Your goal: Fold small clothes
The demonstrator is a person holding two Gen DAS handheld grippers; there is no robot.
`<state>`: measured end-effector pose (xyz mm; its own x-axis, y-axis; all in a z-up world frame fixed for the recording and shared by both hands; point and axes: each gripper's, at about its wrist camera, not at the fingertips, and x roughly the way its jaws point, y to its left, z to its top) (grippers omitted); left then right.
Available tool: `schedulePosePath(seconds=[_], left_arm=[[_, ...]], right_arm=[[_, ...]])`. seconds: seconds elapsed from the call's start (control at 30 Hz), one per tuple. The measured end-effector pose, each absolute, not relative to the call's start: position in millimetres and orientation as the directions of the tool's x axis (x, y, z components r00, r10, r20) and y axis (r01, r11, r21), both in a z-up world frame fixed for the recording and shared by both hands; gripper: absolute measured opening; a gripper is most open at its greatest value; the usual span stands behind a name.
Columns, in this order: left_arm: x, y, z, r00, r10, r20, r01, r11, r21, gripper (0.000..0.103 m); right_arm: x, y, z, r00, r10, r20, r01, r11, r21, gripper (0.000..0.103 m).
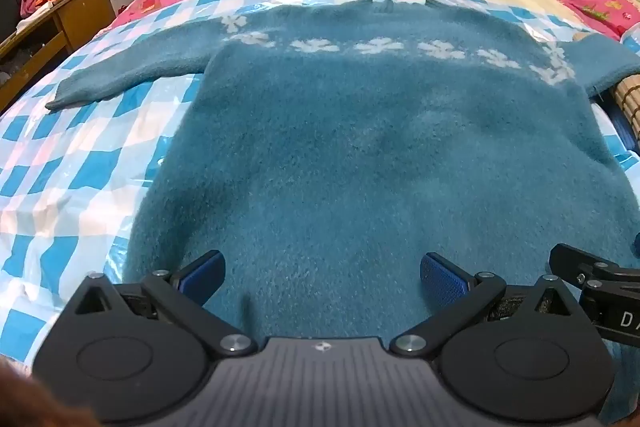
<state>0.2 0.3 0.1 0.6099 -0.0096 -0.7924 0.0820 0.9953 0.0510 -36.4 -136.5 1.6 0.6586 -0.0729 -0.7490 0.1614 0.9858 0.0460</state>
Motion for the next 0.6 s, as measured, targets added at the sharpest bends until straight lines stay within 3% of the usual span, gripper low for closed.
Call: schedulePosePath(seconds=[0.6], left_arm=[[4.1, 8.3, -20.9, 0.539, -0.02, -0.842, 0.052, 0.999, 0.009, 0.103]], right_arm=[[-37.2, -134.4, -5.2, 0.65, -0.076, -0.756, 0.158, 0.987, 0.036, 0.103]])
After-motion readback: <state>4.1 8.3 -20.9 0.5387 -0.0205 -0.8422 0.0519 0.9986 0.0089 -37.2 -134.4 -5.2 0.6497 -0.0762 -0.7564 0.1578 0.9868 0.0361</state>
